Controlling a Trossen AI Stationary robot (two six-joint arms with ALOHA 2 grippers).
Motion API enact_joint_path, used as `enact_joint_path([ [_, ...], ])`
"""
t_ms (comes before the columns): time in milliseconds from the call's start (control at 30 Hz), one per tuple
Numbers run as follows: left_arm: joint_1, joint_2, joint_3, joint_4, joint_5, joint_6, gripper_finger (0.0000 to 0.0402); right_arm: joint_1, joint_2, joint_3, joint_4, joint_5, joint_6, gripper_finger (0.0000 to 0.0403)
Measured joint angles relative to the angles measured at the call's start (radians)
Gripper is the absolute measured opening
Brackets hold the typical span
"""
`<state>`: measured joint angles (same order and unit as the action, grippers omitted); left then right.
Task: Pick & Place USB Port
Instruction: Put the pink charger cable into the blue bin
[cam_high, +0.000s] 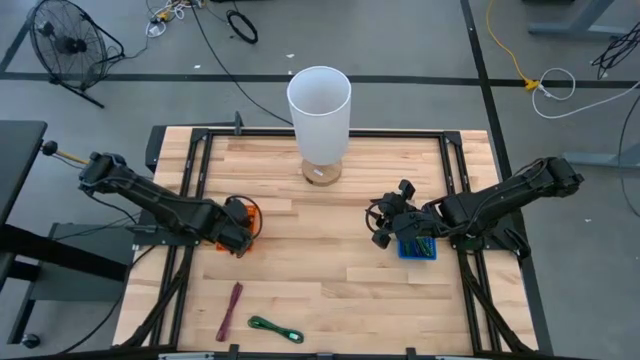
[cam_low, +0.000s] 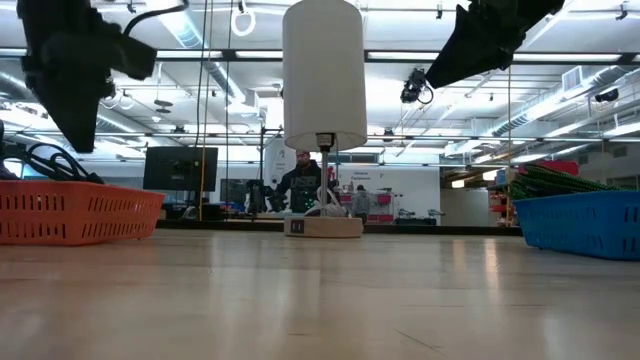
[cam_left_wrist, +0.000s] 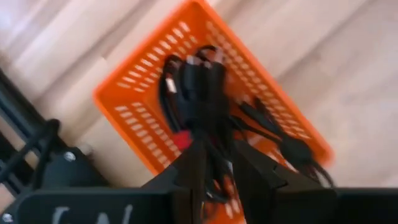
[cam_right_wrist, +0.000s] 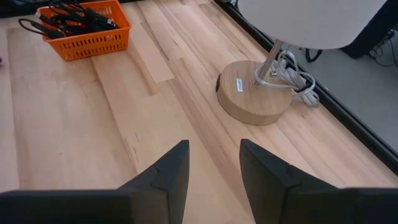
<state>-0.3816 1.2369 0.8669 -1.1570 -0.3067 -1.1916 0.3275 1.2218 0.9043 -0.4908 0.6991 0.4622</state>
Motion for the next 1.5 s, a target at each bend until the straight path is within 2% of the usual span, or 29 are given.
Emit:
enact_joint_path([
  [133,-0.028,0.0,0.05,0.0,0.03,0.003,0.0083,0.0,0.0,0.0,0.0,0.0,0.012,0.0141],
  [267,-0.091,0.0,0.084,0.001,0.032,-0.056,0.0083,0.0,0.0,0.0,0.0,-0.001,0.032,0.0141],
  [567,-0.309,0.0,0.086,0.013,0.103,-0.341,0.0083,0.0,0.0,0.0,0.0,-0.005,0.043,0.0141],
  [767,-0.479,0.008,0.085,0.046,0.101,-0.551,0.0083,0.0,0.0,0.0,0.0,-0.011,0.105,0.0141],
  [967,-0.619,0.017,0.055,0.199,0.049,-0.669,0.0083,0.0,0.0,0.0,0.003,-0.021,0.164,0.0141],
  [1033,-0.643,0.034,0.055,0.227,0.044,-0.693,0.0083,0.001,0.0,0.0,0.003,-0.032,0.18,0.0141],
  [1267,-0.673,0.146,0.054,0.285,0.18,-0.814,0.0083,0.029,0.002,0.0,0.005,-0.038,0.278,0.0141],
  [1500,-0.676,0.283,0.054,0.432,0.265,-0.73,0.0083,0.078,0.053,0.0,0.03,-0.091,0.323,0.0141],
])
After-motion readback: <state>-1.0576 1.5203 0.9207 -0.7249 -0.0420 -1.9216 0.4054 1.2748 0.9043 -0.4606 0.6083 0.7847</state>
